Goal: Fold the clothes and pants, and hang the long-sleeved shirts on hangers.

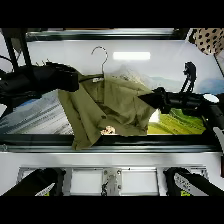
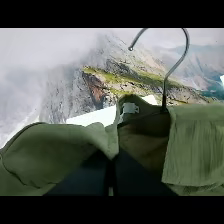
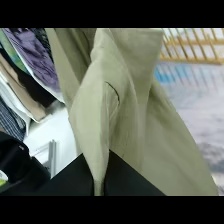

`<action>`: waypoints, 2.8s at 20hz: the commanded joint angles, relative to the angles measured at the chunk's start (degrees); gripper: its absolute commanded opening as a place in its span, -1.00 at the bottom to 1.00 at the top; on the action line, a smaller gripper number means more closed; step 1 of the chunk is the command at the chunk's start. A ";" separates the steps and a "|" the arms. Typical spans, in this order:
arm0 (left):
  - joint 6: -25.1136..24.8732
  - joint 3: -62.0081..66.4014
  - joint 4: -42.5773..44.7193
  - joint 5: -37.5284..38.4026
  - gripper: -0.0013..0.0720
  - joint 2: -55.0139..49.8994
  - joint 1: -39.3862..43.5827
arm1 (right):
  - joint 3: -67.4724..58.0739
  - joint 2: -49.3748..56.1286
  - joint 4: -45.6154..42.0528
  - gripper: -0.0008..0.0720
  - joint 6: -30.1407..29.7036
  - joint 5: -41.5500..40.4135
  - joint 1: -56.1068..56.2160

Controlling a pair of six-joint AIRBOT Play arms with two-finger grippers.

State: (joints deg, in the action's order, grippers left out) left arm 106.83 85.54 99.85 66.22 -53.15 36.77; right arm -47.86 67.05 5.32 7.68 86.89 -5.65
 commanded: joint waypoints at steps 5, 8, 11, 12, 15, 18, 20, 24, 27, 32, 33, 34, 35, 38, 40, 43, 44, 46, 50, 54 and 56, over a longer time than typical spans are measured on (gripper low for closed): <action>0.94 1.09 4.04 5.18 -0.94 -1.68 7.58 | 0.57 -0.17 8.02 -0.98 -2.40 -2.54 7.13; 1.09 1.16 4.00 4.13 -0.94 -1.70 9.40 | 0.57 -0.17 8.04 -0.98 -2.40 -4.26 8.59; 1.09 1.18 4.02 2.21 -0.94 -1.70 11.32 | 0.57 -0.17 8.04 -0.98 -2.40 -5.68 9.81; 1.09 1.18 4.04 2.03 -0.94 -1.70 11.72 | 0.57 -0.15 8.04 -0.98 -2.40 -5.70 10.10; 1.09 1.36 3.50 1.73 -0.93 -1.68 11.82 | 0.57 -0.17 8.07 -0.98 -2.38 -5.68 10.45; 1.07 1.36 3.52 1.77 -0.93 -1.68 11.82 | 0.57 -0.17 9.92 -0.98 -2.43 -5.66 10.45; 1.05 1.36 3.56 2.10 -0.93 -1.66 11.82 | 0.57 -0.17 10.88 -0.98 -2.82 -5.64 10.45; 1.01 1.36 3.58 3.26 0.25 -1.66 11.82 | 0.57 -0.17 10.91 -0.98 -2.80 -5.64 10.45; 1.01 1.36 3.67 2.73 0.25 -0.44 11.80 | 0.57 -0.17 10.93 -0.98 -2.80 -5.64 10.45; 1.20 1.33 3.61 2.16 0.25 4.15 10.25 | 0.57 -0.17 11.02 -0.98 -2.82 -5.64 10.45; 1.20 1.33 3.63 2.16 0.25 4.94 9.68 | 0.57 -0.17 11.02 -0.98 -2.82 -5.64 10.45; 1.20 1.33 3.63 2.14 0.25 5.64 8.98 | 0.57 -0.17 11.02 -0.98 -2.82 -5.64 10.45; 1.20 1.33 3.63 2.16 0.25 6.34 8.11 | 0.57 -0.17 11.04 -0.98 -2.82 -5.64 10.45; 1.22 1.29 3.65 2.34 0.24 8.24 4.92 | 0.48 -0.20 12.33 -0.98 -3.48 -5.73 10.40; 1.38 1.29 3.63 3.06 0.24 9.35 2.51 | -0.55 -0.26 12.85 -0.98 -3.45 -6.88 9.99; 1.86 1.16 3.54 3.87 -0.93 9.99 0.17 | -3.63 -0.61 12.39 -0.98 -3.45 -9.25 7.87; 1.88 1.11 3.56 4.26 -0.93 9.92 0.11 | -4.85 -0.74 12.28 -0.98 -3.45 -9.62 6.45; 1.86 1.14 3.58 4.87 -0.93 8.94 0.11 | -6.84 -1.53 12.31 -0.98 -3.43 -10.99 2.95; 1.84 1.16 3.58 6.25 -0.93 5.60 0.11 | -8.70 -4.63 12.28 -0.98 -3.41 -14.12 -6.86; 1.81 1.16 3.58 6.05 -0.93 2.38 0.11 | -8.87 -8.72 12.26 -0.98 -3.41 -15.65 -19.12; 1.81 1.18 3.58 5.99 -0.93 1.03 0.11 | -8.90 -11.04 12.26 -0.98 -3.41 -19.26 -24.98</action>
State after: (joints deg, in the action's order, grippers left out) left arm 108.64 86.67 103.44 72.10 -50.19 36.95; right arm -56.49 58.85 17.61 4.25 71.53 -22.74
